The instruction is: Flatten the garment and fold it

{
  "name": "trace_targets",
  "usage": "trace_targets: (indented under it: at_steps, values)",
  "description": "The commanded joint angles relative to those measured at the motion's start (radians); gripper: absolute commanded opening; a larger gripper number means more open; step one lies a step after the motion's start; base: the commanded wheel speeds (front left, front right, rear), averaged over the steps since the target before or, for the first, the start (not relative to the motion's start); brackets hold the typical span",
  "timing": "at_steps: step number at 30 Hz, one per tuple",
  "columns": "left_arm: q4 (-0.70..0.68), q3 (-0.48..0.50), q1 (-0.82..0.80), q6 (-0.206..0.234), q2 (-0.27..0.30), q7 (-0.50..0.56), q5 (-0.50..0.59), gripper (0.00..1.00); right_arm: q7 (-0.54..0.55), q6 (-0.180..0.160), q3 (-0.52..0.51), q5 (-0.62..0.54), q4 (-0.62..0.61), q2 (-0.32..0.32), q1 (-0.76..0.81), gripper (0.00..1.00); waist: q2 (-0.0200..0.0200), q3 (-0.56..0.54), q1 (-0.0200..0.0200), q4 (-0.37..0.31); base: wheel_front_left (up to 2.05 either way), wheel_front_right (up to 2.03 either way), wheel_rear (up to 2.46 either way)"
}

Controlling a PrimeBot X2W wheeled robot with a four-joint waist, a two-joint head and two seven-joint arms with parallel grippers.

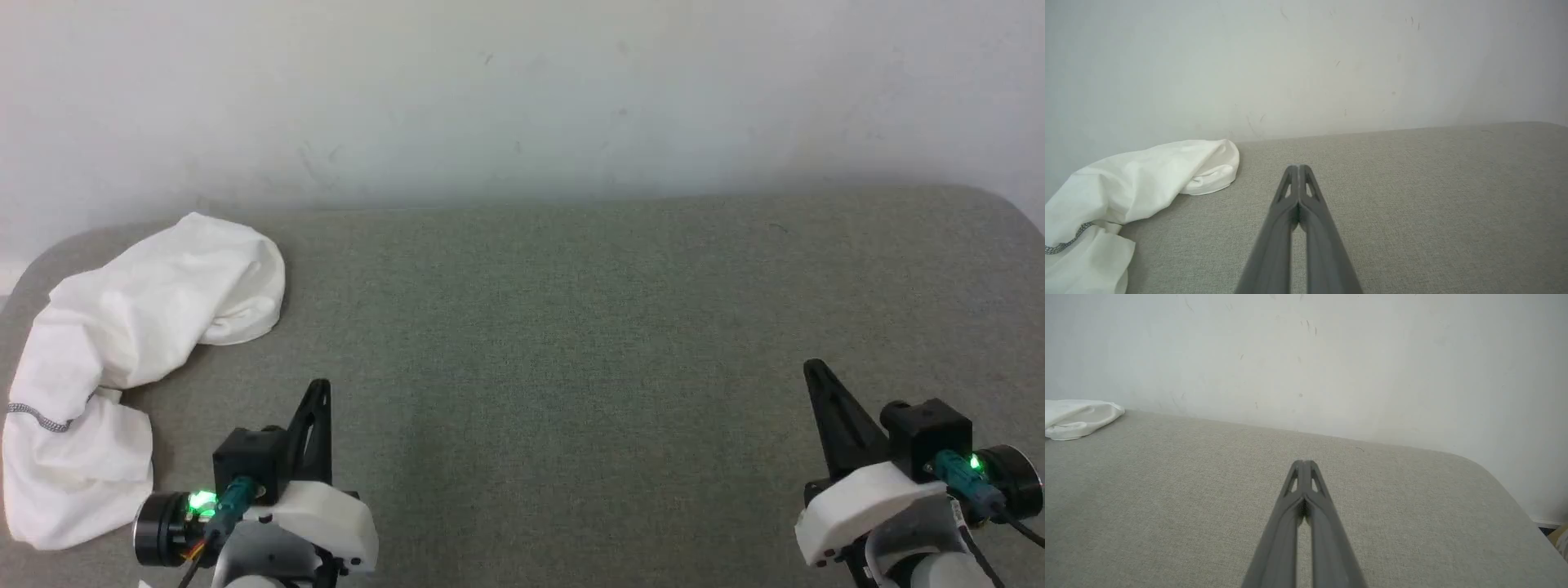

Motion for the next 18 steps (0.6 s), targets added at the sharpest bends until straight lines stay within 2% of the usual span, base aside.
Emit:
trace_targets:
  at_steps: [1, 18]
  values:
    - [-0.005, 0.004, -0.012, 0.007, -0.002, 0.0, 0.004, 0.0, -0.007, -0.001, 0.0, -0.006, 0.0, 0.004, -0.015, 0.0, -0.0001, 0.0, 0.0, 0.0, 0.0, 0.0, 0.0]
    - [-0.005, 0.004, -0.012, 0.007, -0.002, 0.0, 0.004, 0.0, -0.007, -0.001, 0.0, -0.006, 0.0, 0.004, -0.015, 0.0, -0.0001, 0.0, 0.0, 0.0, 0.0, 0.0, 0.0]
